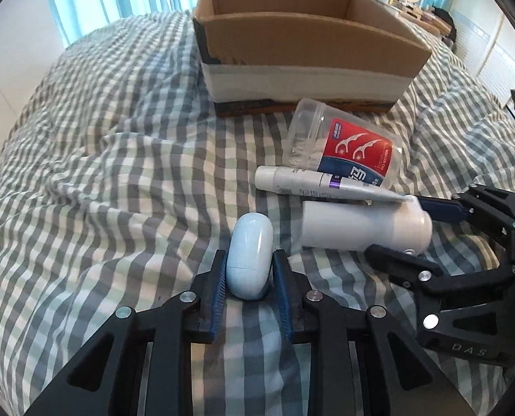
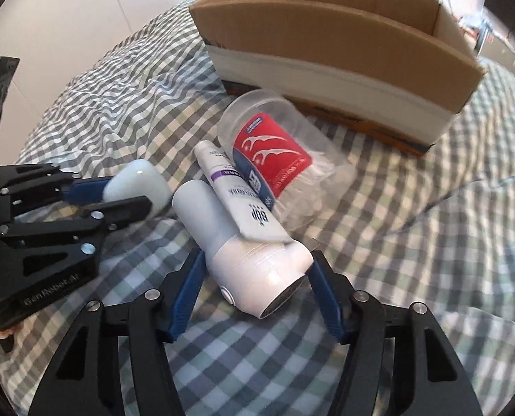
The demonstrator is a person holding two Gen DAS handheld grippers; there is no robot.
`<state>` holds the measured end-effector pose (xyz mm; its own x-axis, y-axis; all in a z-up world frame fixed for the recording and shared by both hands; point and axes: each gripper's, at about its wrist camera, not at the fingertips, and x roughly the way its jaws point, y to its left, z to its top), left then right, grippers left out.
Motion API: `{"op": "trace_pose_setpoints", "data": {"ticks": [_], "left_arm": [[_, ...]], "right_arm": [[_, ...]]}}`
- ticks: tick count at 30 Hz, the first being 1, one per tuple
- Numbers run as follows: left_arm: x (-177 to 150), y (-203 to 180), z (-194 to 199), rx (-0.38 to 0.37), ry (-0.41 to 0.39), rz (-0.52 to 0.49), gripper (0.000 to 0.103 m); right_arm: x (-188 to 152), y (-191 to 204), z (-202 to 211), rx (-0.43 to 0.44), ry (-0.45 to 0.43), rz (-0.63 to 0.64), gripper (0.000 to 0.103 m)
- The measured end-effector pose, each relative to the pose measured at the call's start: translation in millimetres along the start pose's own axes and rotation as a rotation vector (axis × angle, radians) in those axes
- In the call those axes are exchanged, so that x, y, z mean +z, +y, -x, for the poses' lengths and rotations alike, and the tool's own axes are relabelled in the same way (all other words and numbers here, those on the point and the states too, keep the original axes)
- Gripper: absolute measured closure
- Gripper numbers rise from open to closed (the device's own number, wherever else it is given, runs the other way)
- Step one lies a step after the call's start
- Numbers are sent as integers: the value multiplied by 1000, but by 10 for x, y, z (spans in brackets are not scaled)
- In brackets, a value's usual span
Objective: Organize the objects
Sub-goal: 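Grasp the earbud case with the left tool while the right tool grasps the white bottle, then carry earbud case and white bottle over the box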
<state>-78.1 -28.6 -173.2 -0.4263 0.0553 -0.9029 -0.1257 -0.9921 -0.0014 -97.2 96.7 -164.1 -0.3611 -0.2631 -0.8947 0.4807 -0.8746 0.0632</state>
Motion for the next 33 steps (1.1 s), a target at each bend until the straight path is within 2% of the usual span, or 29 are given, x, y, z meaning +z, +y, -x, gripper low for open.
{"op": "trace_pose_setpoints", "data": {"ticks": [4, 11, 18, 26, 33], "left_arm": [[-40, 48, 163, -3, -30, 26, 78], [-107, 101, 394, -22, -37, 62, 79], [-113, 17, 672, -15, -96, 47, 79], [57, -127, 1088, -7, -191, 14, 80], [375, -210, 1320, -1, -260, 22, 80]], "right_arm": [[-14, -44, 185, -47, -38, 4, 43], [-27, -38, 492, -99, -94, 14, 43], [-58, -23, 848, -128, -165, 10, 43], [-9, -93, 1234, -168, -237, 8, 43], [156, -227, 1530, -208, -304, 5, 43]]}}
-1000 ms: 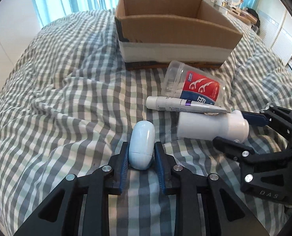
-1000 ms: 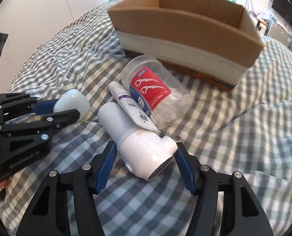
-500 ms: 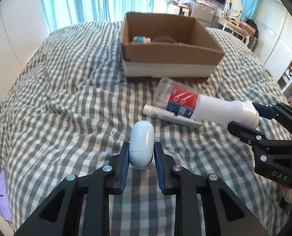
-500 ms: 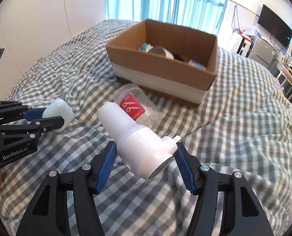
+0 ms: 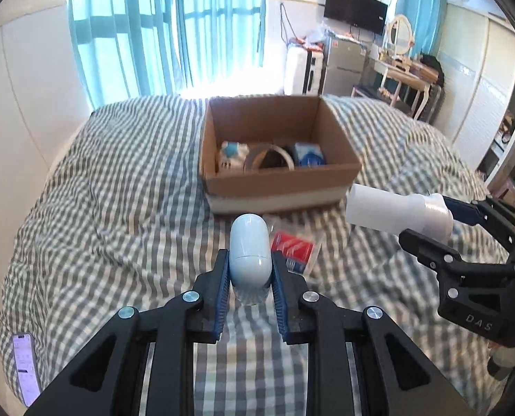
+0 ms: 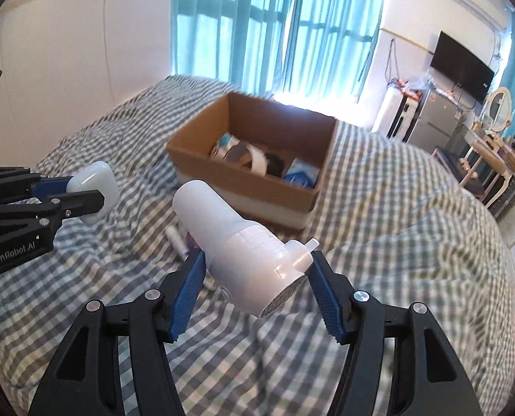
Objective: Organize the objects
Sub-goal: 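Carry earbud case and white bottle over the box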
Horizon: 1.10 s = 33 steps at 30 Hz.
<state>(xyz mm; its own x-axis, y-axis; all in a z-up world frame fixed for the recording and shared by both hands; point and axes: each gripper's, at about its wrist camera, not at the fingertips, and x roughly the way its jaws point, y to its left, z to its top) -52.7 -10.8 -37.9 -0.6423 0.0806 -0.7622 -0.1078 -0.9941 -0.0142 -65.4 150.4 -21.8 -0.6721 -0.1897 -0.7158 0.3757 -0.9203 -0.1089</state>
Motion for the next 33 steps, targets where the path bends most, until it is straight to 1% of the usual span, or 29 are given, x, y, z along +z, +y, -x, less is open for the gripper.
{"op": "trace_pose_setpoints", "data": {"ticks": [5, 9, 15, 20, 23, 28, 33], "left_arm": [[328, -55, 6, -10, -41, -18, 80], [667, -61, -83, -4, -68, -20, 80], [1145, -69, -307, 10, -89, -49, 80], [1395, -63, -573, 3, -116, -83, 80], [1477, -42, -804, -9, -109, -102, 80], [1545, 32, -1229, -42, -75, -102, 80], [1576, 98, -1608, -40, -49, -110, 80]], "right_arm": [[303, -180, 52, -20, -51, -17, 43], [592, -303, 41, -36, -89, -26, 43], [1022, -497, -147, -39, -122, -52, 43], [1334, -548, -494, -36, -126, -66, 43], [1436, -590, -749, -22, -108, -83, 43], [1531, -669, -1257, 8, -60, -110, 43], [1547, -743, -1662, 20, -19, -133, 43]]}}
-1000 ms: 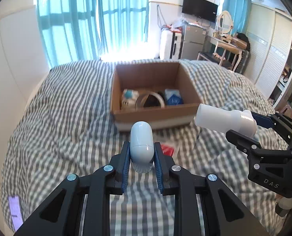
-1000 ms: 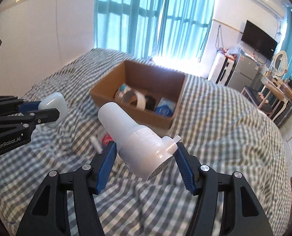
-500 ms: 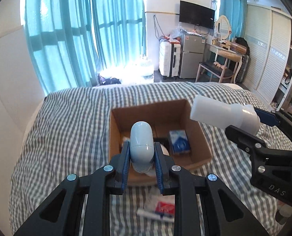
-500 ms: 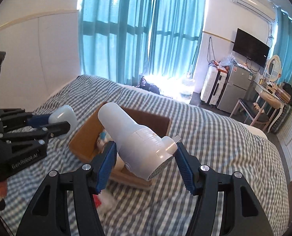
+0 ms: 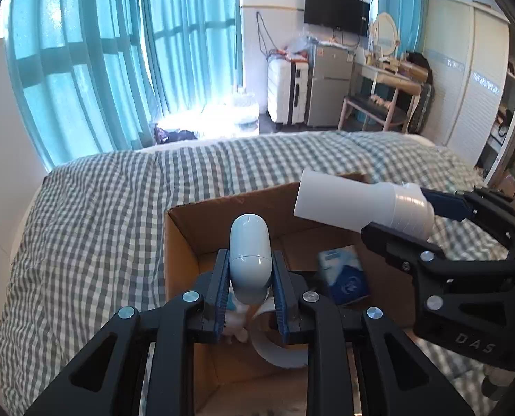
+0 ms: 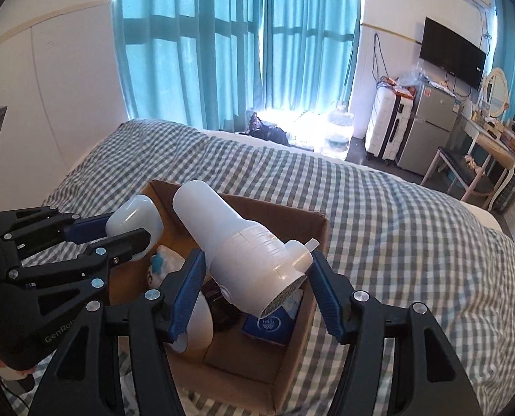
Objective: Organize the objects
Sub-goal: 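Carry earbud case and white bottle over the box, then open both tools to drop earbud case and white bottle into the box, then move both tools back toward the floss container and toothpaste tube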
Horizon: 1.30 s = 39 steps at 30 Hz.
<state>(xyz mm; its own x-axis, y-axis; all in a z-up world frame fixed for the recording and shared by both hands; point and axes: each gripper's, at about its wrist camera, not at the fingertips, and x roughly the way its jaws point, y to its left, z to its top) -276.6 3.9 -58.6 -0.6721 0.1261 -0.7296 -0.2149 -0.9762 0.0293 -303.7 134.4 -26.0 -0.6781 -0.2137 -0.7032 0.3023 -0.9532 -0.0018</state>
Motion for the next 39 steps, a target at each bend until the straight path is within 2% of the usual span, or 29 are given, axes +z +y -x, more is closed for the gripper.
{"op": "trace_pose_setpoints", "data": {"ticks": [5, 12, 14, 16, 17, 18, 21, 24, 28, 32, 39], "left_arm": [[-34, 112, -281, 0, 31, 7, 80], [-120, 101, -457, -36, 43, 2, 80], [-147, 52, -446, -34, 41, -14, 77], [-150, -18, -381, -35, 39, -37, 68], [-145, -50, -353, -33, 39, -45, 55], [-133, -83, -307, -23, 35, -54, 43], [-117, -141, -64, 5, -8, -62, 20], [-100, -135, 213, 6, -34, -35, 12], [-65, -106, 653, 25, -68, 7, 7], [-45, -109, 1126, 77, -127, 28, 3], [-191, -44, 1710, 128, -177, 73, 1]], "right_arm": [[13, -31, -263, 3, 16, -8, 43], [-48, -69, -371, 36, 16, -26, 42], [-45, -111, -319, 65, 2, -52, 42], [-40, -145, -233, 78, -13, -70, 39], [-27, -154, -176, 78, -26, -77, 37], [-18, -160, -95, 76, -39, -81, 35], [0, -149, 151, 69, -64, -75, 33], [15, -107, 468, 48, -95, -51, 30], [23, -98, 937, 68, -140, -49, 21], [-7, -106, 1414, 81, -190, -63, 13], [-171, -45, 2040, 80, -240, -25, 10]]}}
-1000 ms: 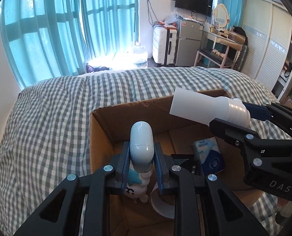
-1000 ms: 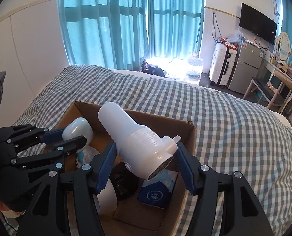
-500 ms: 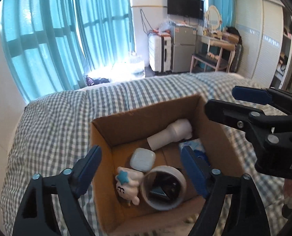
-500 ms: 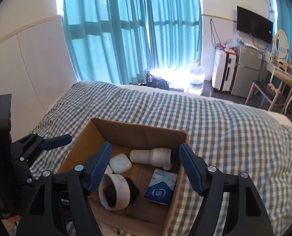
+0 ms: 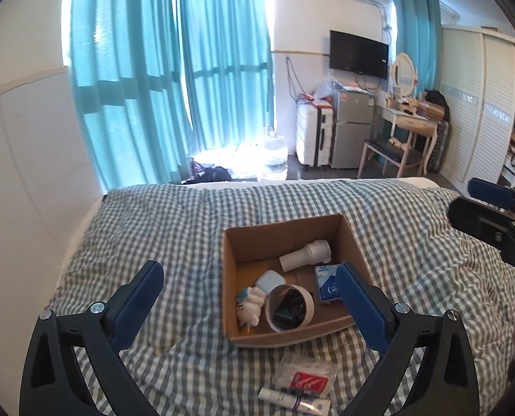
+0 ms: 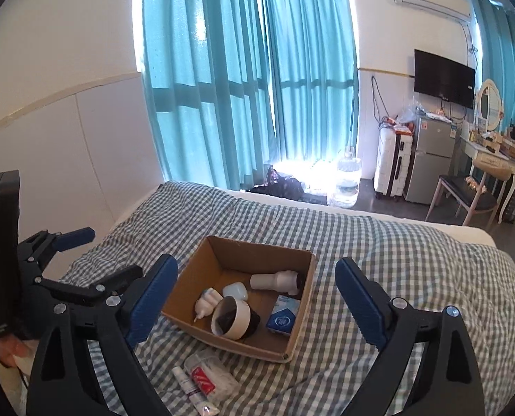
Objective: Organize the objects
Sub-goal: 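Move both tools back toward the floss container and toothpaste tube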
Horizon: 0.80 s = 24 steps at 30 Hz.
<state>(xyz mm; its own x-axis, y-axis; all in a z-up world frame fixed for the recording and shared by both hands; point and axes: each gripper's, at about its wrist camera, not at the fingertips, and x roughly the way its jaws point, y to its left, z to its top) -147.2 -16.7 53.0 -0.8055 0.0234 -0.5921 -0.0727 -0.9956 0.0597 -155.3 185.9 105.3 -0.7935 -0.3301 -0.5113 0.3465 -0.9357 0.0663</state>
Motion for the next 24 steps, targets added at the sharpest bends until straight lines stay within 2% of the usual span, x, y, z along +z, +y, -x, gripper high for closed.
{"op": "trace_pose_setpoints", "data": {"ticks": [5, 10, 14, 19, 24], "left_arm": [[-190, 40, 147, 39, 17, 12, 0], [-455, 102, 95, 65, 60, 22, 0], [-694, 176, -60, 80, 95, 49, 0], [-1039, 203, -334, 79, 143, 84, 0], [-1425, 202, -677, 103, 226, 113, 0]], "right_arm": [[-167, 87, 163, -5, 8, 35, 10], [-415, 171, 78, -7, 52, 68, 10], [-645, 187, -120, -13, 102, 96, 10], [-1026, 219, -483, 28, 174, 75, 10], [-1414, 281, -929, 84, 251, 47, 10]]}}
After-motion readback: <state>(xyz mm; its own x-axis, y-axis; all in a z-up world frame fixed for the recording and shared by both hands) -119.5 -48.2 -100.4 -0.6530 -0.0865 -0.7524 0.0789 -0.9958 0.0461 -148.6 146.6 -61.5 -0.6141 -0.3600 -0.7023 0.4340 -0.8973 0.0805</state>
